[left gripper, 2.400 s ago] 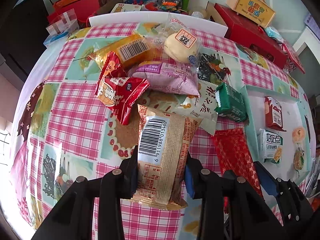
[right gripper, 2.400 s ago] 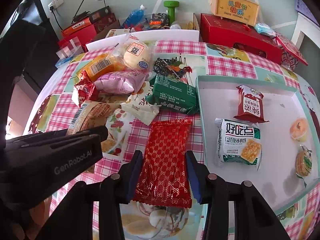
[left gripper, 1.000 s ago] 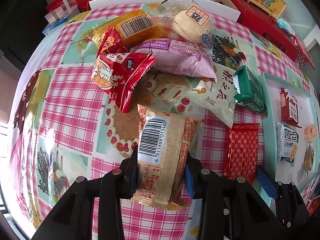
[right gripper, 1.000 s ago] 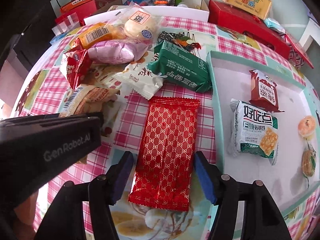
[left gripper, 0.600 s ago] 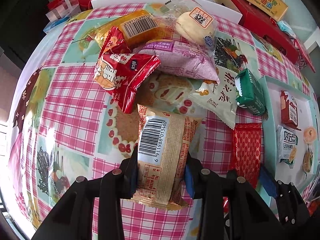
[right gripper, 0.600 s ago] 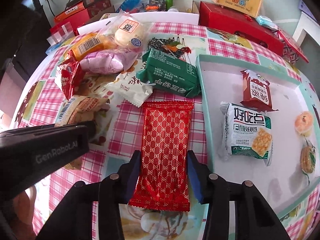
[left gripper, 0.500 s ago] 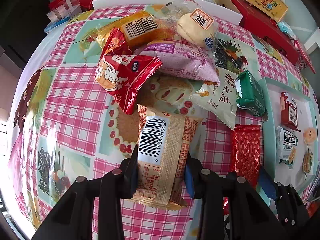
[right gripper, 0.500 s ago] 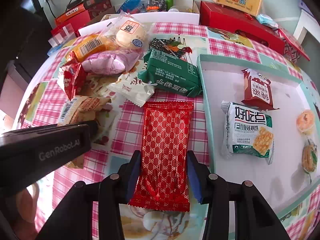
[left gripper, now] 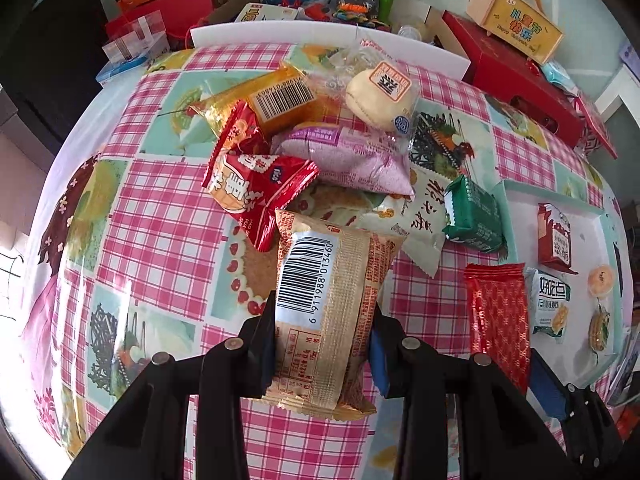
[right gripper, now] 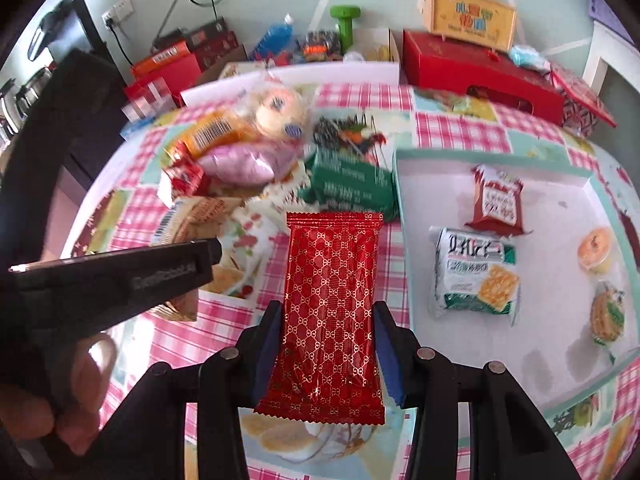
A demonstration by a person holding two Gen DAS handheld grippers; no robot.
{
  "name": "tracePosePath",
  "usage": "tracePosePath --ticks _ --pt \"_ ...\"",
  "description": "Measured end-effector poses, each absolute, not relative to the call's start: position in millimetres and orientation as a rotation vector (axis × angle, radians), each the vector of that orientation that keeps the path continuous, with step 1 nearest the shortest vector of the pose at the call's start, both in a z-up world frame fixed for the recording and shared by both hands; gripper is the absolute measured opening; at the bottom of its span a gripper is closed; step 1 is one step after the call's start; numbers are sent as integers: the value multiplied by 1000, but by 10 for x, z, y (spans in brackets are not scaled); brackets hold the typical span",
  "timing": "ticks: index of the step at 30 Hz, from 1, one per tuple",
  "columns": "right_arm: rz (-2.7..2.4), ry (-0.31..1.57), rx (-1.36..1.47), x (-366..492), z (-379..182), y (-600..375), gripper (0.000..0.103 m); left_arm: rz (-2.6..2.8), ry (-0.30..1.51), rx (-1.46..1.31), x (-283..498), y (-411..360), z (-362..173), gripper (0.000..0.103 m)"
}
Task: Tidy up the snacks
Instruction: 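Close the right gripper on the red patterned pack while the left holds the bread pack, then carry both held packs into the white tray and open both grippers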
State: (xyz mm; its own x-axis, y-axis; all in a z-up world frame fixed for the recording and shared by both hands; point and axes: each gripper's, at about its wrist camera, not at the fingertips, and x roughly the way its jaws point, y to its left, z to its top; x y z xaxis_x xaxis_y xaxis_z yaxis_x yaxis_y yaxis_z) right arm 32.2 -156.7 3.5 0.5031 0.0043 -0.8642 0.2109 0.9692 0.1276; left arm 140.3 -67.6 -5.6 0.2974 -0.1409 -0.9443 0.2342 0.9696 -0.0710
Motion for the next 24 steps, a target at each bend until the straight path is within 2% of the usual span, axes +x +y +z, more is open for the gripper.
tracePosePath --ticks 12,24 --pt "-153 1026 267 289 70 -1742 47 -268 1225 81 1332 -743 44 39" --pt "-491 942 465 -162 224 -3017 47 -539 1130 161 900 -1577 355 39"
